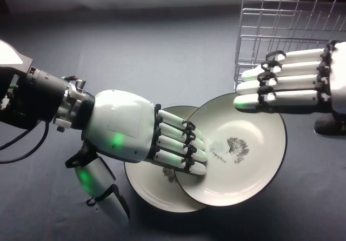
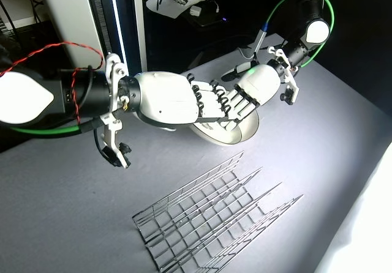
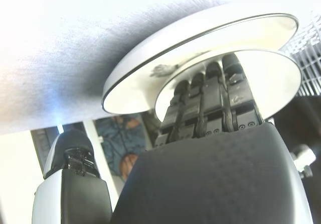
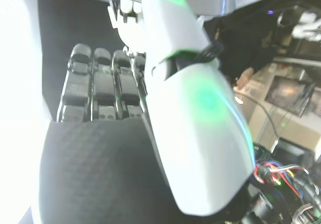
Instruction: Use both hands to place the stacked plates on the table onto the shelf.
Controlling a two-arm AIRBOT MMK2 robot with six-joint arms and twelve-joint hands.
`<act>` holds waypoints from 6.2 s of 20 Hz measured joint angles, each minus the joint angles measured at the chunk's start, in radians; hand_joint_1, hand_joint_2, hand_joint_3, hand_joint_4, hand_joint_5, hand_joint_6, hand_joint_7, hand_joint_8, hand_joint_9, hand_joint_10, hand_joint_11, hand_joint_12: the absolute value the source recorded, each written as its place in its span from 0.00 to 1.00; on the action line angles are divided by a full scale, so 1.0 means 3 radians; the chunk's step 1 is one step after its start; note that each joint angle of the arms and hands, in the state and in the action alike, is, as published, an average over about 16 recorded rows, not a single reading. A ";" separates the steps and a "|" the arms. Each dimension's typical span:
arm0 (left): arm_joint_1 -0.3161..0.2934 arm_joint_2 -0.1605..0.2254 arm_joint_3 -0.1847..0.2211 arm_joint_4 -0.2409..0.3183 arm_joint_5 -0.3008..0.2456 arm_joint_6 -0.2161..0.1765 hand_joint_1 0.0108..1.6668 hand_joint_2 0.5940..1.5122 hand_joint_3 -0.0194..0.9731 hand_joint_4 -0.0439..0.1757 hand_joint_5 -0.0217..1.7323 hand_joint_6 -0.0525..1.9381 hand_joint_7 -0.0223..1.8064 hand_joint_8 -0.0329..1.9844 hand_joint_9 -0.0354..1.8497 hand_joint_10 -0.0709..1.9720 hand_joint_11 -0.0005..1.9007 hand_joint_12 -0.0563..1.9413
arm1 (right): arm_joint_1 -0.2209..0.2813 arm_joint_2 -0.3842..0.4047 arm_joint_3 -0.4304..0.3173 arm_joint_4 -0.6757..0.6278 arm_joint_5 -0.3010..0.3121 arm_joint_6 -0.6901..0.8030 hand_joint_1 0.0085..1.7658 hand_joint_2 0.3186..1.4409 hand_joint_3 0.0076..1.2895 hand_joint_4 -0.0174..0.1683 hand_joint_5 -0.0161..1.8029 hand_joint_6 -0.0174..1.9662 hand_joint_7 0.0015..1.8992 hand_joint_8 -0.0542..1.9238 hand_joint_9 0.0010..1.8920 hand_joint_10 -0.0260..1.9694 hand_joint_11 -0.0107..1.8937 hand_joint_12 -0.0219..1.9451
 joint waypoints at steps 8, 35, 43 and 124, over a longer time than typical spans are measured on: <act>-0.0007 -0.0007 0.0013 0.0009 -0.0009 -0.0003 0.00 0.48 0.04 0.15 0.04 0.01 0.02 0.01 0.06 0.03 0.01 0.16 | -0.0167 -0.0049 0.0156 -0.0278 0.0446 0.0015 0.80 0.72 0.01 0.11 0.02 0.02 0.01 0.03 0.01 0.02 0.02 0.23; -0.0030 -0.0026 0.0051 0.0043 -0.0034 -0.0004 0.00 0.49 0.04 0.16 0.04 0.01 0.02 0.01 0.05 0.03 0.01 0.14 | -0.0112 -0.0766 0.0531 -0.0407 -0.0003 0.0051 0.78 0.73 0.01 0.09 0.02 0.02 0.01 0.03 0.01 0.02 0.02 0.35; -0.0030 -0.0026 0.0055 0.0050 -0.0034 0.0001 0.00 0.49 0.04 0.16 0.03 0.01 0.01 0.01 0.05 0.03 0.01 0.14 | -0.0110 -0.0877 0.0570 -0.0404 -0.0104 0.0057 0.78 0.73 0.01 0.09 0.03 0.02 0.02 0.03 0.02 0.02 0.02 0.41; -0.0778 0.1221 -0.0028 -0.0058 -0.0028 -0.0703 0.00 0.50 0.04 0.19 0.07 0.03 0.06 0.02 0.05 0.04 0.01 0.09 | 0.1538 -0.0454 -0.0117 0.3058 -0.2078 0.0112 0.74 0.72 0.00 0.05 0.42 0.66 0.43 0.59 0.41 0.72 0.35 0.85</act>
